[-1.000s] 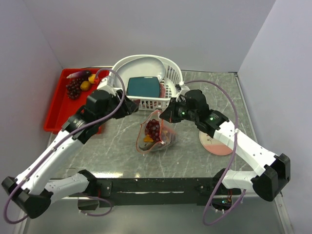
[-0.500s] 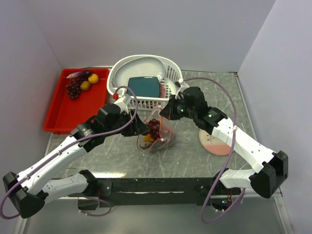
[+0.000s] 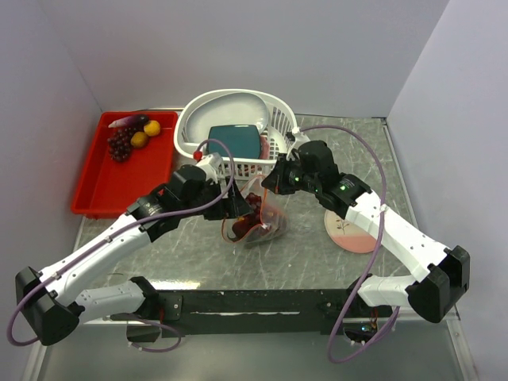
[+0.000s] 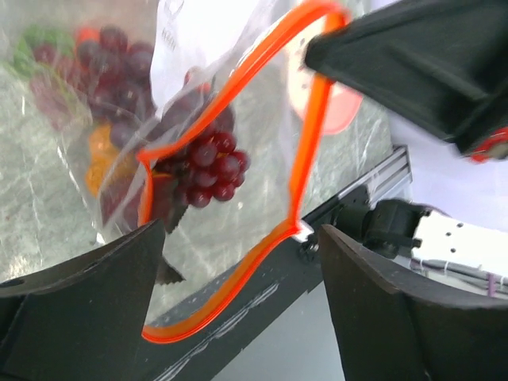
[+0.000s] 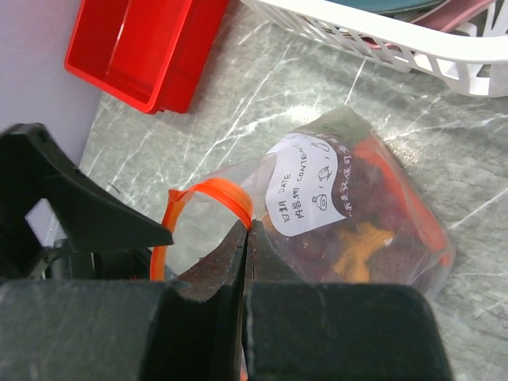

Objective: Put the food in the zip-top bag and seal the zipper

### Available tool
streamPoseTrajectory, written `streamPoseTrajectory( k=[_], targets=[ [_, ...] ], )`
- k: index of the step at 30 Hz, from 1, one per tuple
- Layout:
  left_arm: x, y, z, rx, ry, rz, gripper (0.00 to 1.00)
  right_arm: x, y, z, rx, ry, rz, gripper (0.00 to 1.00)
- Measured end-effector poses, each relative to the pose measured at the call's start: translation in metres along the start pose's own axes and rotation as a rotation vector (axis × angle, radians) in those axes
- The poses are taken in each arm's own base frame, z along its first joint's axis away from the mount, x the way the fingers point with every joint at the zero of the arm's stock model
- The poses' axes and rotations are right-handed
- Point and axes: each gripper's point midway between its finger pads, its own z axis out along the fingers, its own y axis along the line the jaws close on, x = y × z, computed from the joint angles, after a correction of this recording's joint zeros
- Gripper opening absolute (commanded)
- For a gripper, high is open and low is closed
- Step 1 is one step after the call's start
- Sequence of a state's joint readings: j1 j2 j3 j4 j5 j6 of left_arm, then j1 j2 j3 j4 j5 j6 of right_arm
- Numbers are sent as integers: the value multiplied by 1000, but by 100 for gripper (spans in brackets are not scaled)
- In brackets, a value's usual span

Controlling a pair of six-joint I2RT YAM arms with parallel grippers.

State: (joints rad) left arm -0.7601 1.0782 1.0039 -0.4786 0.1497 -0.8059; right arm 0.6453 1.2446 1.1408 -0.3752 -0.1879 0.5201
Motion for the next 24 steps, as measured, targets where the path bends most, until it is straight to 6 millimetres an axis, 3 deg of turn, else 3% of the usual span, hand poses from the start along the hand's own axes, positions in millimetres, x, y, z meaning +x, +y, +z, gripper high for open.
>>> streamPoseTrajectory(
  k=[6,8,10,14,16,24],
  targets=[
    [-43,-15,-17,-9,-125,8,74,-2,-1,-1,7,-10,-7,0],
    [-75,-14,-30,-24,-211,-7,74,-3,-1,-2,6,-13,-7,0],
    [-118,3,-46,-64,-330,-48,73,-3,0,-3,5,-17,-9,0],
    [-204,74,-79,-234,-573,-163,72,-5,1,-5,0,-22,-12,0],
    [-233,110,-81,-306,-629,-210,70,-4,1,-6,0,-23,-16,0],
    [-311,274,-53,-588,-661,-365,63,-2,-3,-8,9,-26,-21,0]
  ],
)
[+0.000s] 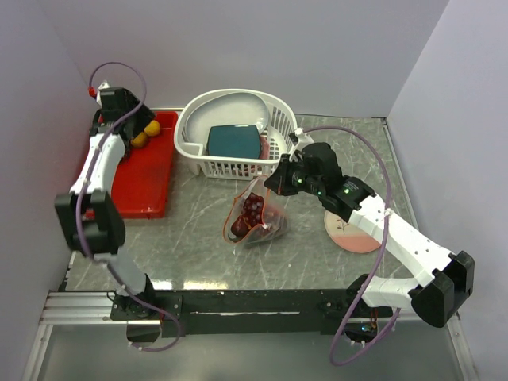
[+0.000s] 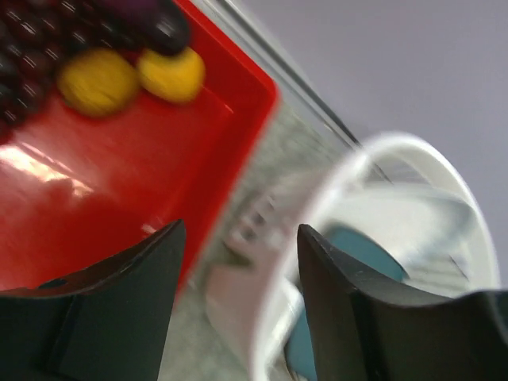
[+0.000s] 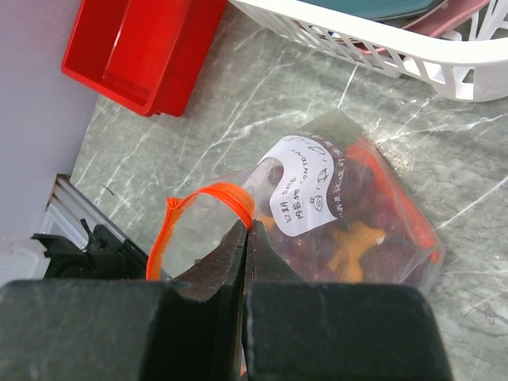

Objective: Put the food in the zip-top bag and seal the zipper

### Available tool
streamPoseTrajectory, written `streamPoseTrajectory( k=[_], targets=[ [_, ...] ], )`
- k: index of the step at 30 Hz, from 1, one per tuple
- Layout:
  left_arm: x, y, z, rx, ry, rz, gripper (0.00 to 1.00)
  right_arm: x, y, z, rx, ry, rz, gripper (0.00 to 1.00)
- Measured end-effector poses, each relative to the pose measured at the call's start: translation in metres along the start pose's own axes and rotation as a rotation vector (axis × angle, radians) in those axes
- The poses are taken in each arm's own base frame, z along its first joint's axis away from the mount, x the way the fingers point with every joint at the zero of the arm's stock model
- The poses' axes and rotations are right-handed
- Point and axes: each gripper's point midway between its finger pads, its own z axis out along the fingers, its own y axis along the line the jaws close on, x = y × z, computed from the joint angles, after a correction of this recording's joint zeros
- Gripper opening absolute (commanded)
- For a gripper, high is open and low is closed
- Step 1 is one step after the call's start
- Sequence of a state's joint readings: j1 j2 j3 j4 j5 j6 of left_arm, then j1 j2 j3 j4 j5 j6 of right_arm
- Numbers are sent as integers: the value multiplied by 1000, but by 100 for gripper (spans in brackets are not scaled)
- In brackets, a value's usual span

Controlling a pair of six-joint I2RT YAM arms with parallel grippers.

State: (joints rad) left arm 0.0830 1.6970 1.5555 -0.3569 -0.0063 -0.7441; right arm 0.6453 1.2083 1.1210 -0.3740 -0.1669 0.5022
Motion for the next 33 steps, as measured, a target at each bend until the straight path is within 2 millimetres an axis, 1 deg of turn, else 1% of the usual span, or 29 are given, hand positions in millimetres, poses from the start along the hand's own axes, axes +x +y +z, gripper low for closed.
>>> streamPoseTrajectory(
  k=[3,6,8,10,13,20,23,27,30,33],
  targets=[
    [-13,32,52,-80,-1,-1,63,0,0,0,1,-2,-3,0],
    [-12,64,91,-142,20,9,63,-1,0,0,-1,-4,-3,0],
    [-7,79,109,-172,35,29,63,-1,0,0,-2,-5,-3,0],
    [-3,90,123,-197,42,57,63,-1,1,1,-4,-4,-3,0],
    [-2,102,138,-240,35,110,63,0,0,2,-4,-1,-3,0],
    [-7,127,159,-326,-5,226,63,6,-4,13,4,28,2,0],
    [-1,137,170,-335,2,269,64,7,-4,14,4,32,2,0],
    [12,150,185,-345,26,309,64,9,-5,17,3,41,3,0],
    [7,146,192,-330,9,326,64,11,-6,19,6,48,4,0],
    [7,146,195,-326,10,329,64,12,-6,21,6,55,5,0]
  ],
)
